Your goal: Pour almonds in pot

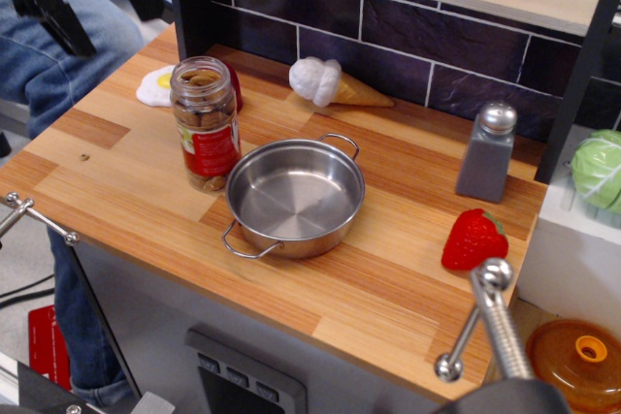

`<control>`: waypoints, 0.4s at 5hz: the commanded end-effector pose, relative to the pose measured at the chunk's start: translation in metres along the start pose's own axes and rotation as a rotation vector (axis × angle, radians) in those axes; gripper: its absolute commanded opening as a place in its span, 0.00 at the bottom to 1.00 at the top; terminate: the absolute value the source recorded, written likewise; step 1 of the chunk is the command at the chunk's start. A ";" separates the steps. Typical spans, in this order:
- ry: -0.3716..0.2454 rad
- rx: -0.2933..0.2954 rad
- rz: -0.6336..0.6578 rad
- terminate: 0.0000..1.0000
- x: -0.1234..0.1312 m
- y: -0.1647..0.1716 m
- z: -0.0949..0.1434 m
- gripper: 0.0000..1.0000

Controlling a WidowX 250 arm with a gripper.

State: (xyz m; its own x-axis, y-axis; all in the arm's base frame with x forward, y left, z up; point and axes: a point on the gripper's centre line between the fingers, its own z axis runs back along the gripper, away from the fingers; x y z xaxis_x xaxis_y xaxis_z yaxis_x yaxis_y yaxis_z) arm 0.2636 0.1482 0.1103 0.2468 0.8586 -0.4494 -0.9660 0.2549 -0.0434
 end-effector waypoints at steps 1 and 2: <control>0.016 0.060 0.108 0.00 0.024 0.003 -0.015 1.00; 0.021 0.058 0.111 0.00 0.029 -0.001 -0.030 1.00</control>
State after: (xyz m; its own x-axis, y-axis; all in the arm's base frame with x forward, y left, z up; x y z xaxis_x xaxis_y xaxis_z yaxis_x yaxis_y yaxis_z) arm 0.2738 0.1534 0.0568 0.1291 0.8578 -0.4974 -0.9778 0.1936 0.0801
